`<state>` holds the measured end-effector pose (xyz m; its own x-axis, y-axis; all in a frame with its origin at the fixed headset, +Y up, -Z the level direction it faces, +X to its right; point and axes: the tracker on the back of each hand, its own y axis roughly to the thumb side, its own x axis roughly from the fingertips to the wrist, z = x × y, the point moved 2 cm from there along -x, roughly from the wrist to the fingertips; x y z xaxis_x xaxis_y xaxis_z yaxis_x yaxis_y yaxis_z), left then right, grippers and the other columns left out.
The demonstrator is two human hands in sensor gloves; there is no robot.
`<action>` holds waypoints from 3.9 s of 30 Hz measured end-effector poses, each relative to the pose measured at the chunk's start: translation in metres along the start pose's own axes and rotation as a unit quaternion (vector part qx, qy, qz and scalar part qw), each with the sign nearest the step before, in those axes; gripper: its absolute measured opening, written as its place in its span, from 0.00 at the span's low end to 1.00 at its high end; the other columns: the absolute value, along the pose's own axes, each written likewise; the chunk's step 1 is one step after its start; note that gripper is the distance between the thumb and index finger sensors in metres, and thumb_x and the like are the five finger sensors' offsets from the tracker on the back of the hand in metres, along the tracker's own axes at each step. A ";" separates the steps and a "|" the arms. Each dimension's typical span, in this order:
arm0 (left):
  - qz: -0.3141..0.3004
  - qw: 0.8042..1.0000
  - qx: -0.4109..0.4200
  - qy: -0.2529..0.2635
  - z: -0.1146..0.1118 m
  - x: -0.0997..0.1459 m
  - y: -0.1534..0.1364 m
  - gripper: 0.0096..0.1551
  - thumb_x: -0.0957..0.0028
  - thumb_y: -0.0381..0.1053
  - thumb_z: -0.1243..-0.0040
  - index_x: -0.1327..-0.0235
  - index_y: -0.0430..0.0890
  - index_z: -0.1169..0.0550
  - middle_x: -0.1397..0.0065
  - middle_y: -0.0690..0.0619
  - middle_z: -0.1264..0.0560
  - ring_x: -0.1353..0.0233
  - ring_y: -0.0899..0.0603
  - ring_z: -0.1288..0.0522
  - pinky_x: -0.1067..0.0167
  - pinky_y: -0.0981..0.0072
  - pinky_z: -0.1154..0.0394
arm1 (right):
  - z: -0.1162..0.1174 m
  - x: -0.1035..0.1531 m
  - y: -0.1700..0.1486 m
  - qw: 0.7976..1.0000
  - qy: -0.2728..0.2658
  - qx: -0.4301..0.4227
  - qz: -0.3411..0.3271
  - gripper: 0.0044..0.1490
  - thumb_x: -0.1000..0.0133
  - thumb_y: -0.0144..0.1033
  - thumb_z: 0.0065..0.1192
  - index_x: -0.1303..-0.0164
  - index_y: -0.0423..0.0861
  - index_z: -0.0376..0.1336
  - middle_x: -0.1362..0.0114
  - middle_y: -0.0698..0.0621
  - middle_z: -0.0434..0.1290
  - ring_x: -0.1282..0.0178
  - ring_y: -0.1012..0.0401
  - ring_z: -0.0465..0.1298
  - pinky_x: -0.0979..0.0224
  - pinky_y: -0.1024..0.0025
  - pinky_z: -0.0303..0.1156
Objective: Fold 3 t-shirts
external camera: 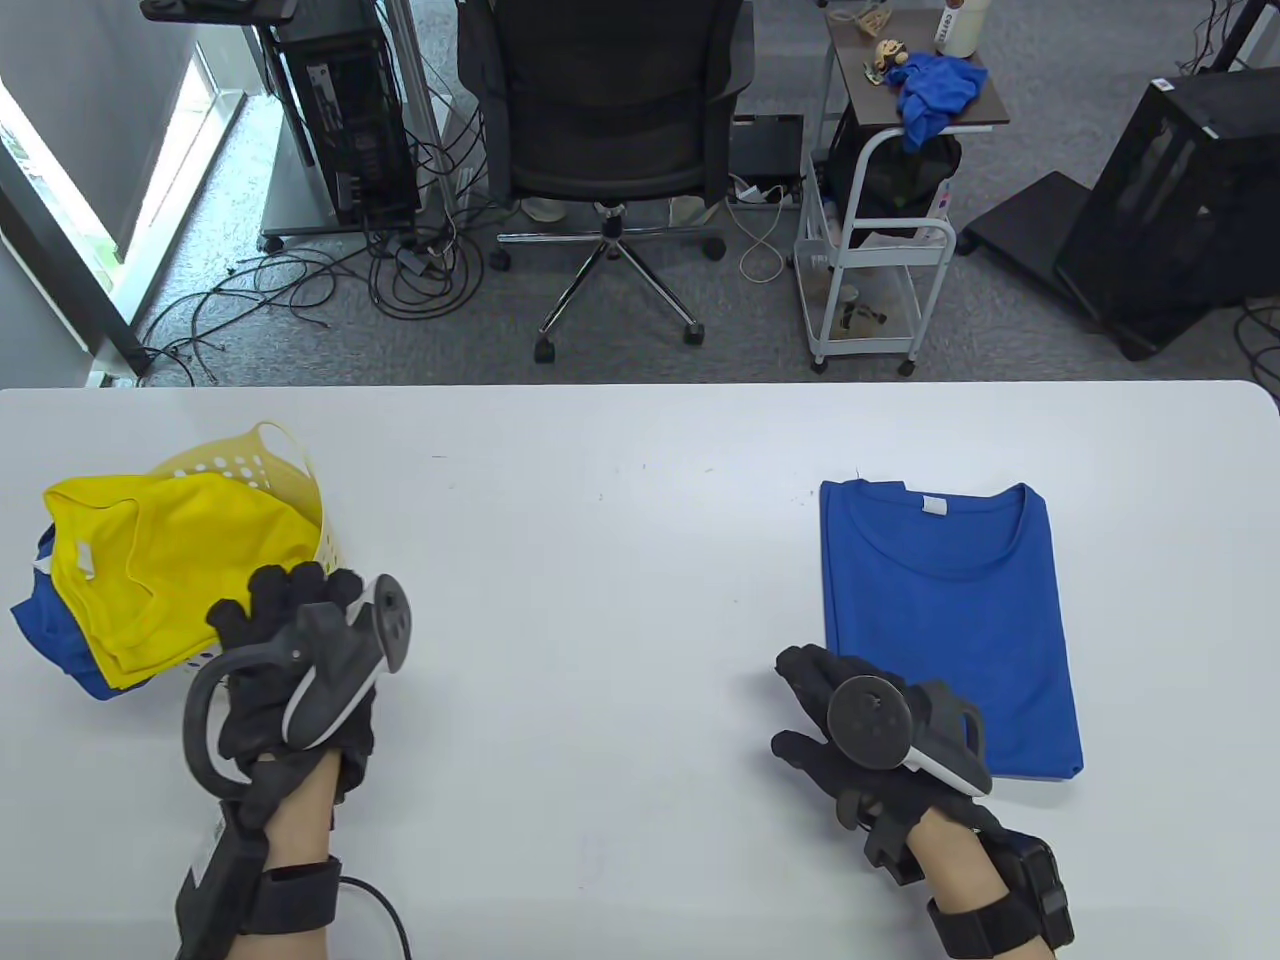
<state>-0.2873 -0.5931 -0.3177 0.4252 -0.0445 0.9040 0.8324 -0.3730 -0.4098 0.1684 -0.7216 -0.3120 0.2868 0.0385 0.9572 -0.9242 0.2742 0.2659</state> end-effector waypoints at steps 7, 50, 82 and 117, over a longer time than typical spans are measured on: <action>0.085 0.995 -0.024 -0.039 -0.015 -0.017 -0.055 0.35 0.52 0.64 0.52 0.27 0.66 0.36 0.18 0.60 0.38 0.15 0.46 0.44 0.19 0.40 0.44 | 0.001 0.001 -0.002 1.000 0.003 -0.008 0.000 0.48 0.52 0.59 0.58 0.25 0.57 0.44 0.16 0.51 0.52 0.19 0.40 0.59 0.23 0.30 0.53; 0.033 0.982 0.042 0.182 0.115 0.024 -0.010 0.22 0.52 0.56 0.49 0.43 0.65 0.25 0.47 0.63 0.19 0.41 0.54 0.21 0.31 0.50 0.28 | 0.003 -0.001 -0.011 0.999 0.019 -0.040 0.010 0.47 0.51 0.58 0.57 0.25 0.56 0.44 0.16 0.51 0.52 0.19 0.40 0.59 0.24 0.29 0.52; -0.308 0.878 0.173 0.323 0.246 0.190 0.226 0.22 0.51 0.58 0.50 0.42 0.65 0.26 0.48 0.64 0.19 0.41 0.55 0.21 0.30 0.50 0.28 | 0.003 0.003 -0.015 0.998 0.017 -0.057 0.003 0.48 0.52 0.58 0.57 0.25 0.56 0.44 0.16 0.50 0.53 0.19 0.40 0.60 0.24 0.29 0.53; -0.119 0.926 0.239 0.268 0.150 0.066 0.011 0.22 0.51 0.58 0.49 0.42 0.66 0.26 0.47 0.64 0.19 0.40 0.54 0.21 0.30 0.49 0.28 | -0.181 0.039 0.036 0.948 -0.314 0.008 0.056 0.24 0.49 0.45 0.60 0.42 0.57 0.67 0.28 0.51 0.72 0.28 0.45 0.72 0.24 0.31 0.57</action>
<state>-0.1970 -0.4611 -0.2808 0.0791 -0.5144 0.8539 0.9965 0.0160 -0.0826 0.1922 -0.5363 -0.2859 -0.0149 -0.5143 0.8575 -0.9452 0.2870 0.1557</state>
